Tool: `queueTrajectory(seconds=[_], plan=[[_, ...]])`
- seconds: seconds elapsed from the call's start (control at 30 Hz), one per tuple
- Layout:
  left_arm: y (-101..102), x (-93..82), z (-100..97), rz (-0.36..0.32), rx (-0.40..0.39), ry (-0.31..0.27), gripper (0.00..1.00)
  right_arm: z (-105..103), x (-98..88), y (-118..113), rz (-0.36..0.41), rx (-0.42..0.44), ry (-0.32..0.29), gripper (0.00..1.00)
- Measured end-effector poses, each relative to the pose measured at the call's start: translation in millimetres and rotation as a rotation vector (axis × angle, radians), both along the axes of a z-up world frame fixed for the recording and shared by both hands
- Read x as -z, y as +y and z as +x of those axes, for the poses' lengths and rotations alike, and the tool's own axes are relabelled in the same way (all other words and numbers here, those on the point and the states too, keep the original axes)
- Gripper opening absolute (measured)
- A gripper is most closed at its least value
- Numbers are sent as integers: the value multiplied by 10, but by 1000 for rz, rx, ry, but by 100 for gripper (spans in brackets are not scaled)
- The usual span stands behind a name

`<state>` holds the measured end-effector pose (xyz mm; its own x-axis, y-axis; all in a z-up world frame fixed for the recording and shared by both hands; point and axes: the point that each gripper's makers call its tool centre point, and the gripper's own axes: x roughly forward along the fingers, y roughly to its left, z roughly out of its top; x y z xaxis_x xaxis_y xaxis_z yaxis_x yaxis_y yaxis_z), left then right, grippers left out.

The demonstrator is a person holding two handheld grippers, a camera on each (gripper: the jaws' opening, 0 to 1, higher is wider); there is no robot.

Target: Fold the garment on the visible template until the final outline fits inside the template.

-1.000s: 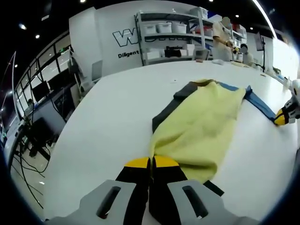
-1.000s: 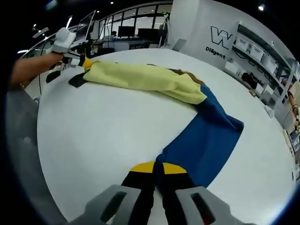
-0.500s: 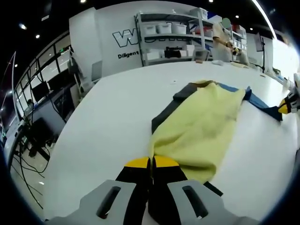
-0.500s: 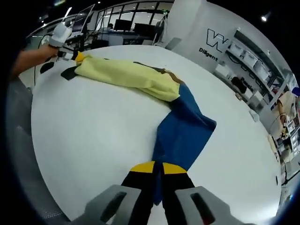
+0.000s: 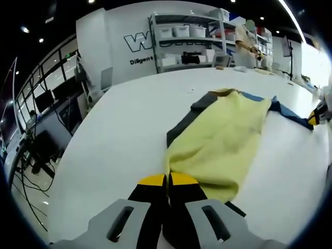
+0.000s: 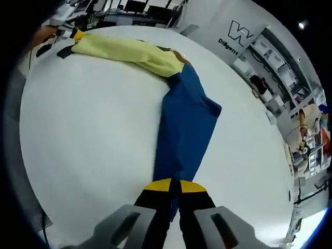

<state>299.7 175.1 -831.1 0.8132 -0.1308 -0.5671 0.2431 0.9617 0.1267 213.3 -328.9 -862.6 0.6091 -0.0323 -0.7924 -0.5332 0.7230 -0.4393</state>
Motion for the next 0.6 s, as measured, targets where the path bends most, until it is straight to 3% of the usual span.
queueTrajectory(seconds=[0.1, 0.6], plan=[[4, 2, 1, 0, -1, 1, 0, 38, 34, -150, -52, 13, 6, 0], [-6, 13, -15, -1, -2, 8, 0, 324, 38, -617, -158, 65, -32, 0]])
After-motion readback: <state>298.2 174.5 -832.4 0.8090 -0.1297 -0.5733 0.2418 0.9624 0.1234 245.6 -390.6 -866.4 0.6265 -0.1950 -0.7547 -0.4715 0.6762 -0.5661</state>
